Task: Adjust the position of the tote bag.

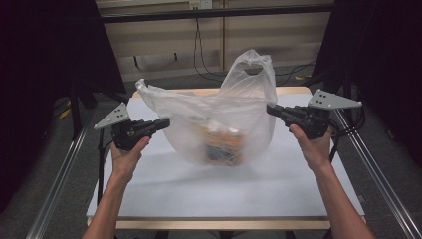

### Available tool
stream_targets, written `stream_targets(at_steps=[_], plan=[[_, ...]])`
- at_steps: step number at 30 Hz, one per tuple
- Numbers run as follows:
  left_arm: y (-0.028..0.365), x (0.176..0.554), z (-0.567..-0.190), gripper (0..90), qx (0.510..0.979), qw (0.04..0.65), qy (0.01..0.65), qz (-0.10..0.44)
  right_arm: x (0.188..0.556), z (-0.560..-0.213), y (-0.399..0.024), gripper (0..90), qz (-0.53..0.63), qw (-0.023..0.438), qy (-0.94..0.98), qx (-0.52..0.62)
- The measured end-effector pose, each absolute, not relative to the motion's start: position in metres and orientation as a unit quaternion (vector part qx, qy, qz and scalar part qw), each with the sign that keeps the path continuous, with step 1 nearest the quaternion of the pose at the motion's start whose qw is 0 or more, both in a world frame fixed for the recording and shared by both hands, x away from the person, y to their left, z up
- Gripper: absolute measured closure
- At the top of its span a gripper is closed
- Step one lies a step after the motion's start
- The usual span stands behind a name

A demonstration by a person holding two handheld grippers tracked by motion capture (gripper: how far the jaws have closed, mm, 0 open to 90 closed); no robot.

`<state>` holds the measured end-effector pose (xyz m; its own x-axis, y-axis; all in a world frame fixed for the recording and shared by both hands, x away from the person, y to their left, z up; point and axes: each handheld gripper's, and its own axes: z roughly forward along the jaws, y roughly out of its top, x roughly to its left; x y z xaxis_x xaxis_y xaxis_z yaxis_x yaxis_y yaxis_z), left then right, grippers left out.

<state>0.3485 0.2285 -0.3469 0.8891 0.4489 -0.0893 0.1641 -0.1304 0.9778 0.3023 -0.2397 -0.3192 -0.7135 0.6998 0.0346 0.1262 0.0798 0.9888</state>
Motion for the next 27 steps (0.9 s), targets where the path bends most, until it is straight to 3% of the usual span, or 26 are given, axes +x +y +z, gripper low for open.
stream_targets(at_steps=[6, 27], plan=[[0.222, 0.335, -0.342, 90.0, 0.771, 0.603, 0.164, 0.123, 0.304, -0.321, -0.252, 90.0, 0.596, 0.262, 0.688, 0.322], [0.217, 0.342, -0.392, 90.0, 0.822, 0.535, 0.18, 0.078, 0.309, -0.356, -0.251, 90.0, 0.551, 0.222, 0.732, 0.335]])
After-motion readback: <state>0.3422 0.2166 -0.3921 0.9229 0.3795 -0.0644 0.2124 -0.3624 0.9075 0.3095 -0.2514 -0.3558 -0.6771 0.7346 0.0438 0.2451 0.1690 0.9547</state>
